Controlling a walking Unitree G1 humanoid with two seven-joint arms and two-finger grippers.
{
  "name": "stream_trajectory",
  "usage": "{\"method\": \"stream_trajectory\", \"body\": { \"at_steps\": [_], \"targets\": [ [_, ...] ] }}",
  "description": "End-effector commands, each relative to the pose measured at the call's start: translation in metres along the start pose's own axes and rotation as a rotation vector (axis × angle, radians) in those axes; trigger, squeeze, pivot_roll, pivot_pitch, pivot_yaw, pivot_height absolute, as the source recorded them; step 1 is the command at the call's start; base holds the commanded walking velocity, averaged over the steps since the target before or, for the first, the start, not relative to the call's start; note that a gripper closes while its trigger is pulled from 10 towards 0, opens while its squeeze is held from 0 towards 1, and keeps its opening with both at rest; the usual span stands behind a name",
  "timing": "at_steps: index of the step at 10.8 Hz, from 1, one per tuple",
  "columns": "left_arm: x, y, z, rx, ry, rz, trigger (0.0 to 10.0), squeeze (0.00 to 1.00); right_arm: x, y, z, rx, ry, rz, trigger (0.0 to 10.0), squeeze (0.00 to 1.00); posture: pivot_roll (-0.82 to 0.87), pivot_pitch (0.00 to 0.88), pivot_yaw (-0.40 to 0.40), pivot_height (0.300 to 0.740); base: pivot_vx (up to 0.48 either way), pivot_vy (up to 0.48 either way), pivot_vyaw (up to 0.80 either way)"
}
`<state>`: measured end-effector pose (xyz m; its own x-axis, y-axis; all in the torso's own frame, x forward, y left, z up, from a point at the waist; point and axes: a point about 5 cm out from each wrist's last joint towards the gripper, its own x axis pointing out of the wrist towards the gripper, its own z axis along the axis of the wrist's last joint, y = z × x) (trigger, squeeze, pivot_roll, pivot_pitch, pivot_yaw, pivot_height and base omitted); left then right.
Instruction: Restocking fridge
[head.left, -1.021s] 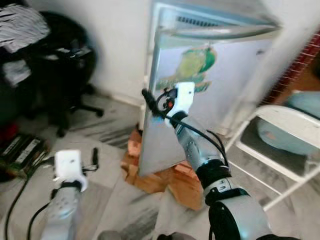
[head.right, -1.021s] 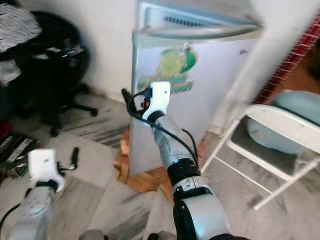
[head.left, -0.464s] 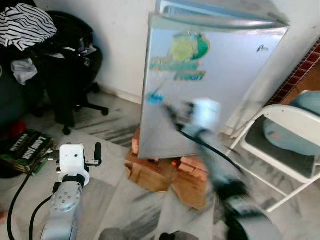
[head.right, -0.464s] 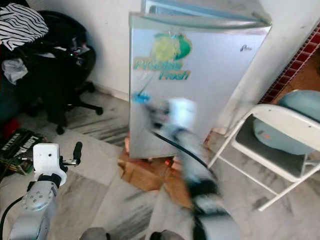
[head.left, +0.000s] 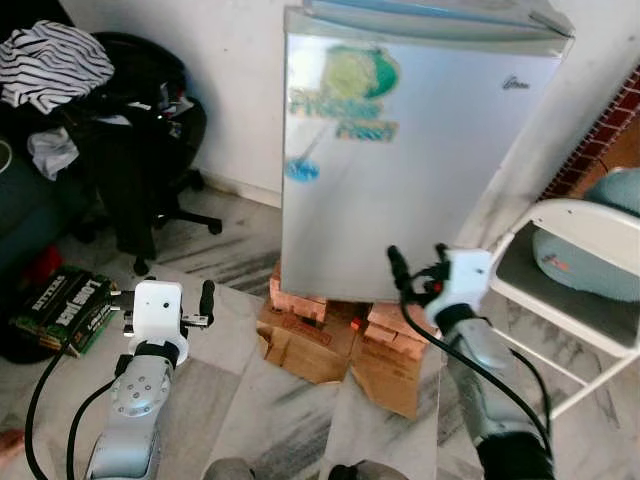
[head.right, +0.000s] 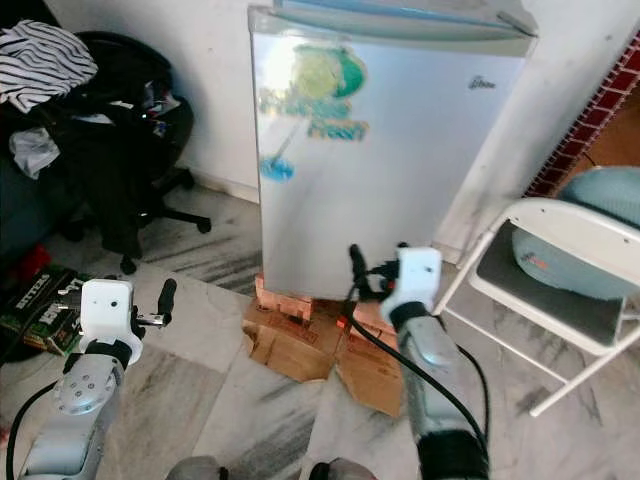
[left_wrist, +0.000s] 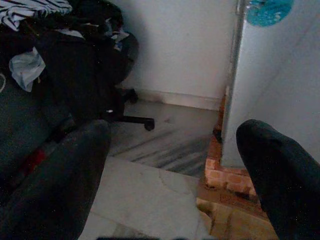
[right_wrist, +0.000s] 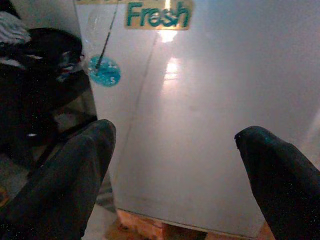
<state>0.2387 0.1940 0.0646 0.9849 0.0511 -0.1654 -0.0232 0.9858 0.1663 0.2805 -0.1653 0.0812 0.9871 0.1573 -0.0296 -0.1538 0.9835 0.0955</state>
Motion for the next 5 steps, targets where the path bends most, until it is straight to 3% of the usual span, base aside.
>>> {"method": "stream_trajectory", "body": {
  "at_steps": [1,2,5],
  "targets": [
    [0.0013,-0.0011,0.0013,0.017,0.004,-0.015,10.0,0.00,-0.0012,-0.0034,0.0054,-0.008,-0.009,-0.019,10.0,0.00,0.10,0.000,-0.024,0.740,0.000,0.000,0.00],
    [0.0019,-0.0005,0.0014,0.027,0.003,-0.013,10.0,0.00,-0.0031,-0.0041,0.0066,-0.009,-0.004,-0.035,10.0,0.00,0.10,0.000,-0.020,0.740,0.000,0.000,0.00],
    [0.0011,0.0002,0.0006,0.029,0.015,-0.017,10.0,0.00,-0.0072,-0.0024,0.0045,-0.012,0.018,-0.046,10.0,0.00,0.10,0.000,-0.009,0.740,0.000,0.000,-0.50]
  ]
}}
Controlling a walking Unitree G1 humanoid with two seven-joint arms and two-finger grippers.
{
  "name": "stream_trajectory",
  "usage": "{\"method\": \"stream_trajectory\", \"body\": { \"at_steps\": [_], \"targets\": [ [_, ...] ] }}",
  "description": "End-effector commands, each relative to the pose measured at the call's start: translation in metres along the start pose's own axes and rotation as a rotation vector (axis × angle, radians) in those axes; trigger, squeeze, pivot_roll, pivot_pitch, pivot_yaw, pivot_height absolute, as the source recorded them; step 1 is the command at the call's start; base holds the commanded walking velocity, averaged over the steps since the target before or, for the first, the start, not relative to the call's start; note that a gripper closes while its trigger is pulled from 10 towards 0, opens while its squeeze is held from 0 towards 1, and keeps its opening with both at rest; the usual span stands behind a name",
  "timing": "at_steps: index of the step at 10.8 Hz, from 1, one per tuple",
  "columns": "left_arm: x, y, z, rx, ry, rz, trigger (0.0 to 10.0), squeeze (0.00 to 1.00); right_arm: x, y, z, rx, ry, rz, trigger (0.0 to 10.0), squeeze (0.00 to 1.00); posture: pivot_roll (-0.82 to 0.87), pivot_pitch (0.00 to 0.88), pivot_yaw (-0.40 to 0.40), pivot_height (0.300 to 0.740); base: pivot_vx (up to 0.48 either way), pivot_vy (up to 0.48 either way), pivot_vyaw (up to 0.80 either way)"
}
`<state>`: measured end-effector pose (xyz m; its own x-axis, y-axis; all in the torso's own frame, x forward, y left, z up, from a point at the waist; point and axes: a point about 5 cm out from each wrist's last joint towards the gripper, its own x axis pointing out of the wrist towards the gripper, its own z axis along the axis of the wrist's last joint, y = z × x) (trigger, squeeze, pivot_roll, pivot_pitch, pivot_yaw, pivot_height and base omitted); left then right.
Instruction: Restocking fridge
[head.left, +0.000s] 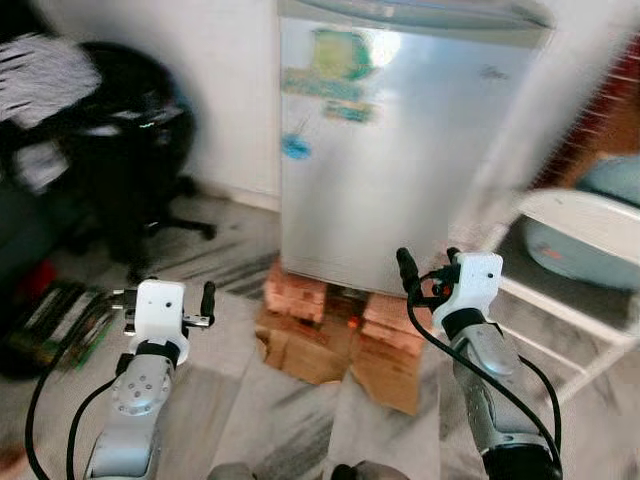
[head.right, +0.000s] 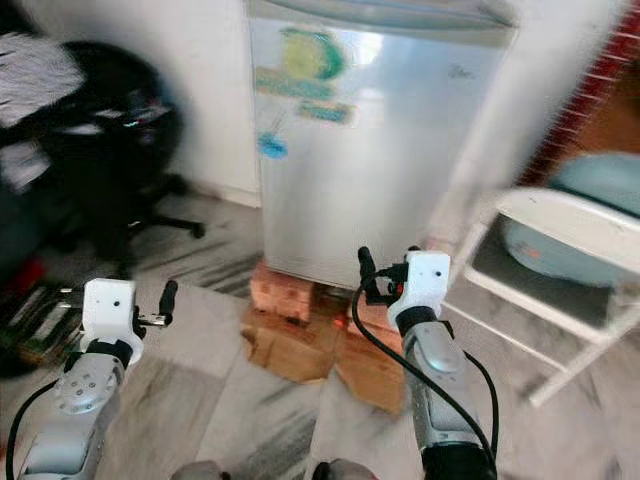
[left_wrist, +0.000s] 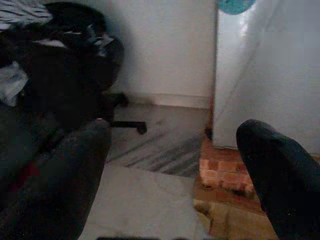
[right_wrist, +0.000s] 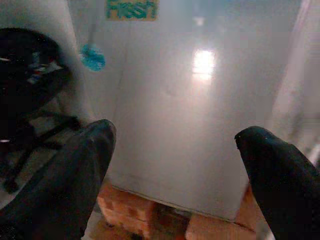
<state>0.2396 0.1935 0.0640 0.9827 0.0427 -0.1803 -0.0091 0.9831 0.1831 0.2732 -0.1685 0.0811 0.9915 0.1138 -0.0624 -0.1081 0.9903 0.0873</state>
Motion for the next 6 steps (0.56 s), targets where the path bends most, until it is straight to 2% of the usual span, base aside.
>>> {"method": "stream_trajectory", "body": {
  "at_steps": [1,5,6],
  "targets": [
    [-0.0005,0.0014,-0.0004,0.007,0.010,-0.004,10.0,0.00,0.0008,0.0008,0.0046,-0.008,-0.009,0.007,10.0,0.00,0.10,0.000,-0.007,0.740,0.000,0.000,0.00],
    [-0.0016,0.0024,0.0008,0.010,0.008,0.000,10.0,0.00,0.0012,-0.0005,0.0058,-0.012,0.002,-0.003,10.0,0.00,0.10,0.000,-0.010,0.740,0.000,0.000,0.00],
    [0.0000,0.0030,0.0004,-0.008,0.023,0.004,10.0,0.00,0.0021,-0.0008,0.0058,-0.014,0.007,-0.004,10.0,0.00,0.10,0.000,-0.012,0.740,0.000,0.000,-0.52]
  ]
}}
